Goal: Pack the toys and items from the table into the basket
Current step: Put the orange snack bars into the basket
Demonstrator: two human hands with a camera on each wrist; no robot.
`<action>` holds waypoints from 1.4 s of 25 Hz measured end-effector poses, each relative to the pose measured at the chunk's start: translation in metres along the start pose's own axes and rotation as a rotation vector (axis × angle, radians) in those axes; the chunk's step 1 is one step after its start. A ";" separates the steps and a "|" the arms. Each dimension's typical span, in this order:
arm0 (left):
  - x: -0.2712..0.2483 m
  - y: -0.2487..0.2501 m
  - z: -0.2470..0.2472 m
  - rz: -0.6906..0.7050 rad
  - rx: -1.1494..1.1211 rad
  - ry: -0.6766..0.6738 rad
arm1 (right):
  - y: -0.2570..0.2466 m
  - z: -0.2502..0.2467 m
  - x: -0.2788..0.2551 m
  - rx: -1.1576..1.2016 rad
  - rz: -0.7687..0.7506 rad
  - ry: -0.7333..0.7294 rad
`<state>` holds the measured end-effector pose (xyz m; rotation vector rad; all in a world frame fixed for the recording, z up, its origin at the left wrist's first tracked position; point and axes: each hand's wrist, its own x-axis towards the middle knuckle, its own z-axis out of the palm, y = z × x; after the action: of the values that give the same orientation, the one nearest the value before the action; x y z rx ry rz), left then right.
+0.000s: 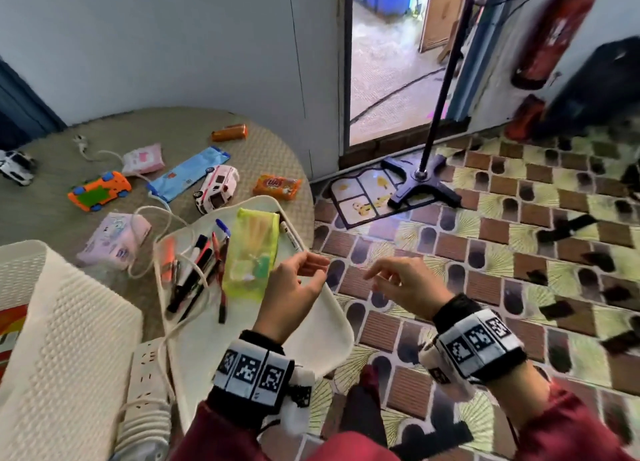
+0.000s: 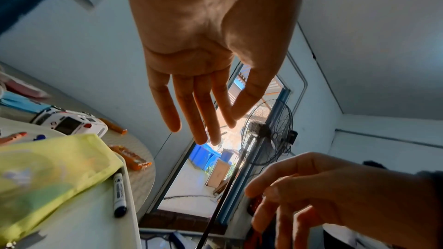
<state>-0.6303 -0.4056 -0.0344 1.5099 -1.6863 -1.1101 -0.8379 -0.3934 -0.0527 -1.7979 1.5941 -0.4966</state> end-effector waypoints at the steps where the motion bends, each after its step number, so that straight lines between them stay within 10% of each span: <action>1: 0.014 -0.002 0.008 -0.006 0.003 -0.005 | 0.011 -0.005 0.005 0.016 0.005 -0.002; 21: 0.285 -0.092 0.021 -0.201 0.486 0.240 | 0.127 -0.074 0.241 -0.016 0.040 -0.374; 29: 0.345 -0.103 -0.013 -0.434 0.791 -0.136 | 0.131 -0.091 0.370 -0.137 -0.111 -0.549; 35: 0.364 -0.102 -0.025 -0.461 0.835 -0.154 | 0.110 -0.082 0.440 -0.208 -0.212 -0.649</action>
<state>-0.6197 -0.7677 -0.1450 2.4757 -2.1089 -0.7564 -0.8935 -0.8433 -0.1378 -2.0163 1.0373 0.1698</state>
